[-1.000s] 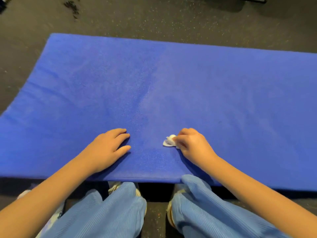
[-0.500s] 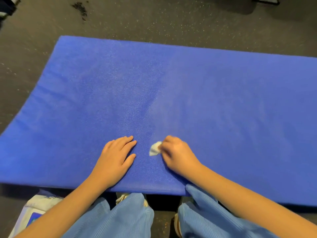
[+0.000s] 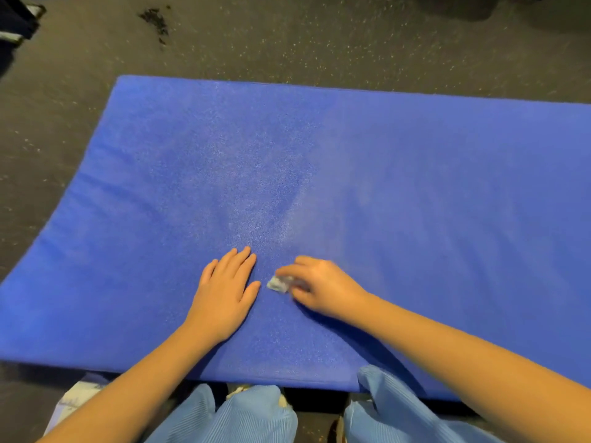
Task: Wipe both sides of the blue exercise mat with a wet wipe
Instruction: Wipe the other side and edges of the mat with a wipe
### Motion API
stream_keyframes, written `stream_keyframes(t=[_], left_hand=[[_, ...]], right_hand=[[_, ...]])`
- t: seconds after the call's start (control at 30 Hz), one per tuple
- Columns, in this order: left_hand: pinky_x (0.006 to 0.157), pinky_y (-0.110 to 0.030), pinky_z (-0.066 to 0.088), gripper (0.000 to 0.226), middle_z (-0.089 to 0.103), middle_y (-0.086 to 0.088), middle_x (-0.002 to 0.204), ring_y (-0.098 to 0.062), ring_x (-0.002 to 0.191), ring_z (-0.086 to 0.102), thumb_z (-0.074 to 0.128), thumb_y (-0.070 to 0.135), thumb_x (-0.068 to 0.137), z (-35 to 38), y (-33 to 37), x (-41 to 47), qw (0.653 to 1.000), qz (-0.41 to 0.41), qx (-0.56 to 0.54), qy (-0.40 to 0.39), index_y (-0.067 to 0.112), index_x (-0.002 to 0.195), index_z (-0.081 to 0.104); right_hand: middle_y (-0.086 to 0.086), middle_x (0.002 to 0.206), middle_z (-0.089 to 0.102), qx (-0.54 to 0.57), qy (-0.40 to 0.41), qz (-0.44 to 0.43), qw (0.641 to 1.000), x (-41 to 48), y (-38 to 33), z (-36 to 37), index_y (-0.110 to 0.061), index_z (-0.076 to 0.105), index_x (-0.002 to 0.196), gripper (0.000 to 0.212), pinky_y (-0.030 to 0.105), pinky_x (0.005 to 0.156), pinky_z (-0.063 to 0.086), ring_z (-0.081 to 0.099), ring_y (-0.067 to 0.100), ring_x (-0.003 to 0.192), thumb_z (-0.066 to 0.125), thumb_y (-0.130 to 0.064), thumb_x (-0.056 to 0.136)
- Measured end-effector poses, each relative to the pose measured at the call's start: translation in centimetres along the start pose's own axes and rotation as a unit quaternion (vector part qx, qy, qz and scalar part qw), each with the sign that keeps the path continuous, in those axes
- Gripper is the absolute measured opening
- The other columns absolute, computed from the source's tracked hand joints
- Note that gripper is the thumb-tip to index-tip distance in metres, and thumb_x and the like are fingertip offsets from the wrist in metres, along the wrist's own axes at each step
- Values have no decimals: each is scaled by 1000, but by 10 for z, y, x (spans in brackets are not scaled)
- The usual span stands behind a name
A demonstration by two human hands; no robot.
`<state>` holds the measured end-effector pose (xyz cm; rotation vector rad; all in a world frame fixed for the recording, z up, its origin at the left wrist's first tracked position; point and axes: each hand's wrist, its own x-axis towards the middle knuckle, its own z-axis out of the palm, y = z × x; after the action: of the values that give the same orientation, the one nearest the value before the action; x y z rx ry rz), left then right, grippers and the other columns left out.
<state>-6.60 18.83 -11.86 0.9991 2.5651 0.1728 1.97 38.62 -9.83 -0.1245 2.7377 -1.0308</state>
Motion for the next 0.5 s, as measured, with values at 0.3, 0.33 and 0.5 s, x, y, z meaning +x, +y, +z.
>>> stream_keyframes(t=[0.3,0.33,0.5], left_hand=[[100,-38,27,54,60,-6,133,-28,122,55,36,43,91,3,-3,2,999,-3,31,-10,10,125,63],[99,-38,28,54,60,-6,133,-25,123,51,37,43,90,2,-3,2,1000,-1,30,-10,10,125,63],[97,-33,25,51,60,-5,128,-20,119,45,39,43,89,-7,-4,13,1000,21,9,-10,9,119,64]], right_hand=[[15,74,50,-53,22,5,998,19,26,-1,-3,61,75,16,32,45,37,50,35,51,60,-15,85],[13,76,51,-67,-12,-11,998,22,30,-6,-4,62,75,18,33,45,39,52,35,53,59,-19,86],[14,73,52,-112,163,147,969,64,76,-42,-8,65,70,11,30,44,32,55,36,55,64,-4,80]])
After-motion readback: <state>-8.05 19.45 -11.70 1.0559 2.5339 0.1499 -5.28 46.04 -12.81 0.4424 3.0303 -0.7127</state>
